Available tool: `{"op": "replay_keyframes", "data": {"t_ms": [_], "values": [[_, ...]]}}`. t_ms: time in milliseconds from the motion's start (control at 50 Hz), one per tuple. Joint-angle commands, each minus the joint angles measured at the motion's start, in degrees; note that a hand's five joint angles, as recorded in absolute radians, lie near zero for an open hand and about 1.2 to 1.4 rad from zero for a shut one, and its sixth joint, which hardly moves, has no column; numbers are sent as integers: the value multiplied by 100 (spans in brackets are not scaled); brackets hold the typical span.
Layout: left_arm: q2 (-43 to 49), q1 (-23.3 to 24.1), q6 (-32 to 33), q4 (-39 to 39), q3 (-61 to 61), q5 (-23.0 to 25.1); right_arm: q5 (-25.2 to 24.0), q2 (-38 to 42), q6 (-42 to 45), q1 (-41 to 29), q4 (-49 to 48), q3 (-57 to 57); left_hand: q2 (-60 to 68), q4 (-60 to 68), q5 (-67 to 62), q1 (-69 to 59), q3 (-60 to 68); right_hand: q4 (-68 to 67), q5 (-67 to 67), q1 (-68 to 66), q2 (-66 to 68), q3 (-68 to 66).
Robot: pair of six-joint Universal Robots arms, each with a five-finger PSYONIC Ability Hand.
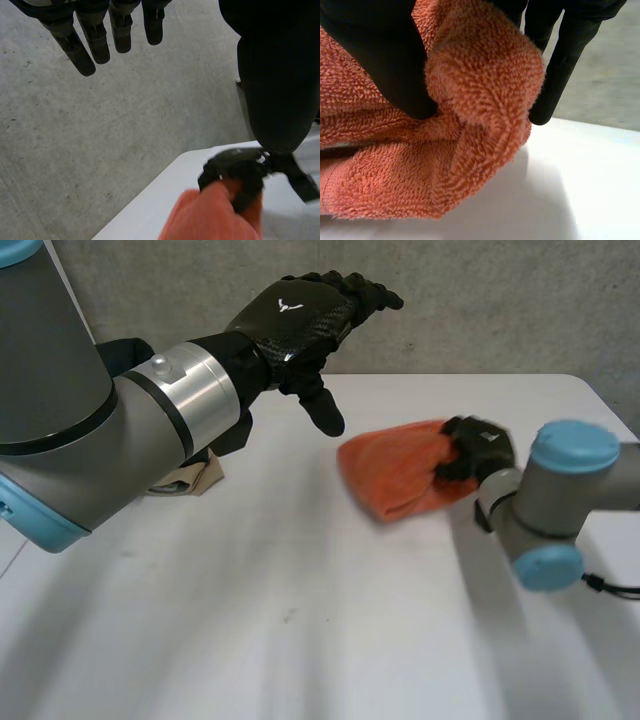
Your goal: Fold the laundry.
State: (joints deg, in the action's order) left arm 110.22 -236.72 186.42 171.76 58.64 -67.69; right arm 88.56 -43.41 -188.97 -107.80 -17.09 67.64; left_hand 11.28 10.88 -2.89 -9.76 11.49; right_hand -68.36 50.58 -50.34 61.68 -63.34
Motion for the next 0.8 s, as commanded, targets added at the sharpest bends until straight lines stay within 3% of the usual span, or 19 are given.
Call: {"op": "replay_keyframes", "data": {"t_ms": [20,180,260,420,680,740,760,780,800], "values": [[34,-6,0,7,-2,2,109,1149,97,952,1058,-2077,-128,-88,289,-24,-149,-1164,1942,-2966,1832,-1666],[122,12,-18,7,-2,-7,56,2941,343,2033,2165,-5265,-128,-88,289,-24,-149,-1164,1942,-2966,1832,-1666],[140,21,-18,7,-2,-7,-242,3435,414,2307,2316,-6244,-128,-88,289,-24,-149,-1164,1942,-2966,1832,-1666],[158,91,-18,16,-2,-7,-550,3620,431,2588,2052,-6149,-128,-88,289,-24,-149,-1164,1942,-2966,1832,-1666],[149,118,-18,7,16,-16,73,3524,967,3247,1859,-6149,-128,-88,289,-24,-149,-1164,1942,-2966,1832,-1666],[140,109,-18,16,16,-16,-93,3497,967,3370,1718,-6079,-128,-88,289,-24,-149,-1164,1942,-2966,1832,-1666],[149,100,-18,16,16,-16,-172,3488,967,3370,1692,-6043,-128,-88,289,-24,-149,-446,1224,-2248,1114,-947],[149,100,-18,16,16,-16,-277,3453,967,3362,1666,-5965,-128,-88,289,-24,-149,5356,-4579,3555,-4689,4855],[149,100,-18,16,16,-16,-313,3436,976,3370,1665,-5938,-128,-88,289,-24,-149,5836,-5058,4034,-5168,5334]]}}
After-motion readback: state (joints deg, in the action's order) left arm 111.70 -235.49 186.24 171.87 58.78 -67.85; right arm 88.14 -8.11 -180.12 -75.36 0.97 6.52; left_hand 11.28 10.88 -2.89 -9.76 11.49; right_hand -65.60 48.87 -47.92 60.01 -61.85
